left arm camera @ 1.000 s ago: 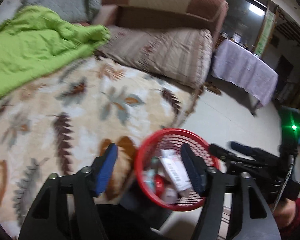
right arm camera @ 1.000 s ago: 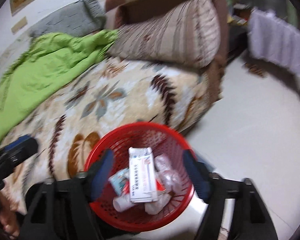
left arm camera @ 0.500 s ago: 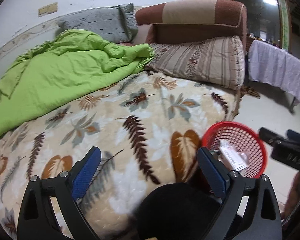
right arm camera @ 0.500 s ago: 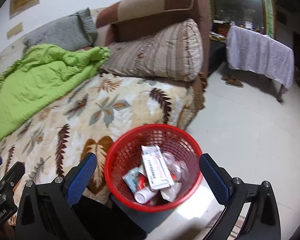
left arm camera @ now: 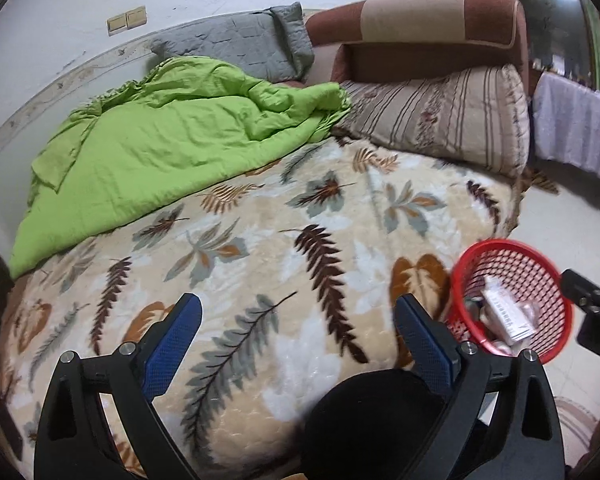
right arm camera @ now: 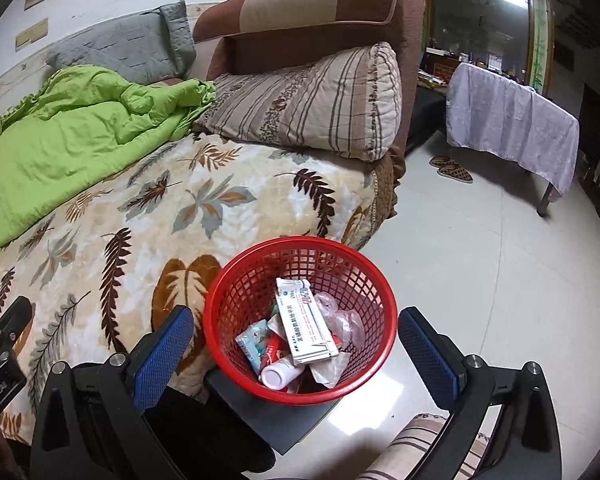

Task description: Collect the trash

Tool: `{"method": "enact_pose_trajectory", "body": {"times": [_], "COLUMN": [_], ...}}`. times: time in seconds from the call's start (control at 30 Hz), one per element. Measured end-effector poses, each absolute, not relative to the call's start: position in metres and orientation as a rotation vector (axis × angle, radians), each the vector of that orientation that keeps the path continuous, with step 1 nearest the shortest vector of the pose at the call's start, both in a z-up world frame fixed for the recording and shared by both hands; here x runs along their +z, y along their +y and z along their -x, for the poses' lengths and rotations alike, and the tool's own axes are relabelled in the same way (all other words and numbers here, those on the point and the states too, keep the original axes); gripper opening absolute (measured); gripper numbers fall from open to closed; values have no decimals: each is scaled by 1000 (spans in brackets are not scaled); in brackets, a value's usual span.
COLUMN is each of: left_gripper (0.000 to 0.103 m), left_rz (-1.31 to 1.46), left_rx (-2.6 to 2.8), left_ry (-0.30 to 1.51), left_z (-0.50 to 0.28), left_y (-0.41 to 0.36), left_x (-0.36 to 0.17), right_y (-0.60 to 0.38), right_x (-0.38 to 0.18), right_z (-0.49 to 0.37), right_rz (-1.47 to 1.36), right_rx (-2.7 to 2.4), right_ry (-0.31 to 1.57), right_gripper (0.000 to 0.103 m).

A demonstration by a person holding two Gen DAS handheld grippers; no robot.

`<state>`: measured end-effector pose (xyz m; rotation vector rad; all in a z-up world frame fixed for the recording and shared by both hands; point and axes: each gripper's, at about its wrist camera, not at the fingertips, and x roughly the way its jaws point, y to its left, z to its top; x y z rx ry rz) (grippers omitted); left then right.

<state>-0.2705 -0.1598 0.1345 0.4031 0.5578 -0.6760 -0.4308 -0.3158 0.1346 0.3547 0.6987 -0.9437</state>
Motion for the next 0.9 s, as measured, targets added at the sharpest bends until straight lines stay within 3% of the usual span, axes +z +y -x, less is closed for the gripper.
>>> {"method": "enact_pose_trajectory", "body": {"times": [0.9], "left_gripper": [96], "left_rz": [-406], "left_rx": [-710], "left_ry": [551], "left_z": [278], "left_y": [-162], "left_x": [132], "right_y": [-318], "right_x": [130], "right_z": [429], "right_rz": [-362], "right_rx": [-933], "right_ry": [710], "right_gripper": [103]}}
